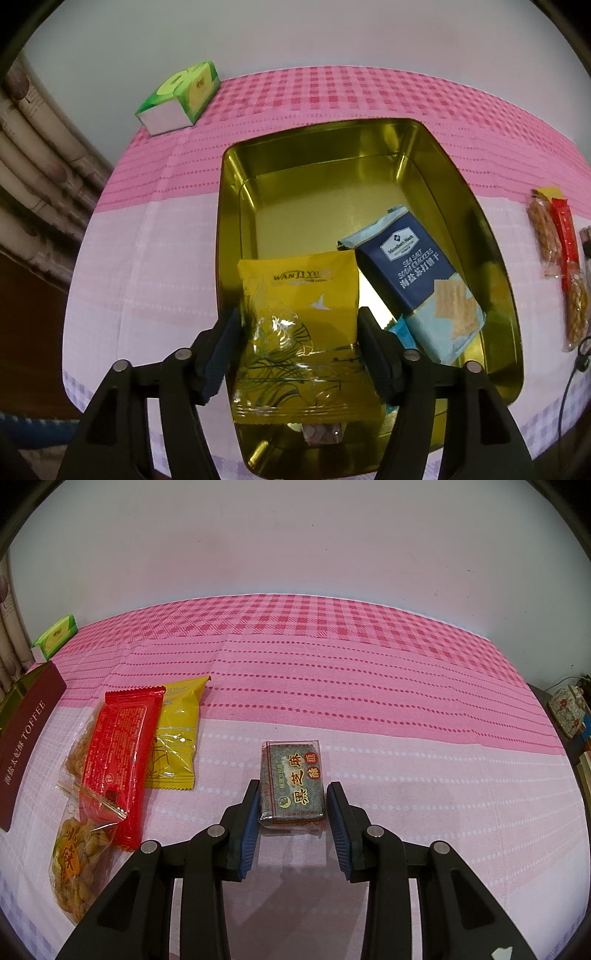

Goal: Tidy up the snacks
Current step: 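Carry the yellow bag into the gold tray and open the left gripper, then carry the dark square cake into the gold tray and open the right gripper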

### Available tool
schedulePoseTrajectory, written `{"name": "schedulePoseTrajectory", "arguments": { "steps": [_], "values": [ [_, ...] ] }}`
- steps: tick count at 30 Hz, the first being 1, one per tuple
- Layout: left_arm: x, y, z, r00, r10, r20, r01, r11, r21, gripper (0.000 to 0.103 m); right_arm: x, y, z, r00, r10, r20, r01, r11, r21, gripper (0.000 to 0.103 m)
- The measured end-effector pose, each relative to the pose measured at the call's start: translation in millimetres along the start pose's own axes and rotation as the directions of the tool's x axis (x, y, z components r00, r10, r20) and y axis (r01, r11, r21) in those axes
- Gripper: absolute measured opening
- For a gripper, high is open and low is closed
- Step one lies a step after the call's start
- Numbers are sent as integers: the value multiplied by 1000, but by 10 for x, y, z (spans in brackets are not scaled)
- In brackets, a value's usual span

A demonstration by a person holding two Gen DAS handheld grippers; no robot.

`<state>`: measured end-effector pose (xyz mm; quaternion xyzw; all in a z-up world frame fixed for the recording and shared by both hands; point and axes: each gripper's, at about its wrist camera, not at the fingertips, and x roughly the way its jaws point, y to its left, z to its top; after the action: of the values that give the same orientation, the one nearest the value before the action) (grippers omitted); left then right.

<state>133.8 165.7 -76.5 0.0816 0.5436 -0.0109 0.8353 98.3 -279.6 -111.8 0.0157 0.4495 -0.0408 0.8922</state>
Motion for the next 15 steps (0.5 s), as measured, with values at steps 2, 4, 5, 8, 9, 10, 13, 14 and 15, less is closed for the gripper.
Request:
{"name": "schedulePoseTrajectory", "arguments": {
  "steps": [2,4,5,8,9,10,13,14,15],
  "values": [
    [-46,5,-8,1000,-8,11,8,1000,-5,70,-1,-13,-1,1000,1,0,-1,1000,6,33],
    [-98,6,-6,1000,-11,25,12,1000,-5,72,5,-15,6,1000,1,0,-1,1000,6,33],
    [-128,-1,-9,999,-12,32,12,1000,-6,73,5,-16,5,1000,1,0,-1,1000,7,33],
    [-210,13,-9,998,-25,51,27,999,-21,73,6,-17,8,1000,-2,-2,2,1000,8,33],
    [-240,31,-12,998,-33,58,34,999,-32,73,5,-13,9,1000,-4,-3,4,1000,9,33],
    [-271,45,-21,997,-37,65,39,998,-42,73,4,7,10,1000,-5,-5,5,1000,10,33],
    [-391,113,-76,995,-27,96,35,997,-76,74,7,16,23,1000,-13,-12,13,1000,13,33],
    [-427,134,-97,994,-19,107,28,996,-83,74,13,24,32,1000,-14,-15,14,1000,15,33],
    [-473,160,-126,993,-5,121,16,996,-93,74,15,24,36,1000,-16,-18,16,1000,20,32]
  ]
}}
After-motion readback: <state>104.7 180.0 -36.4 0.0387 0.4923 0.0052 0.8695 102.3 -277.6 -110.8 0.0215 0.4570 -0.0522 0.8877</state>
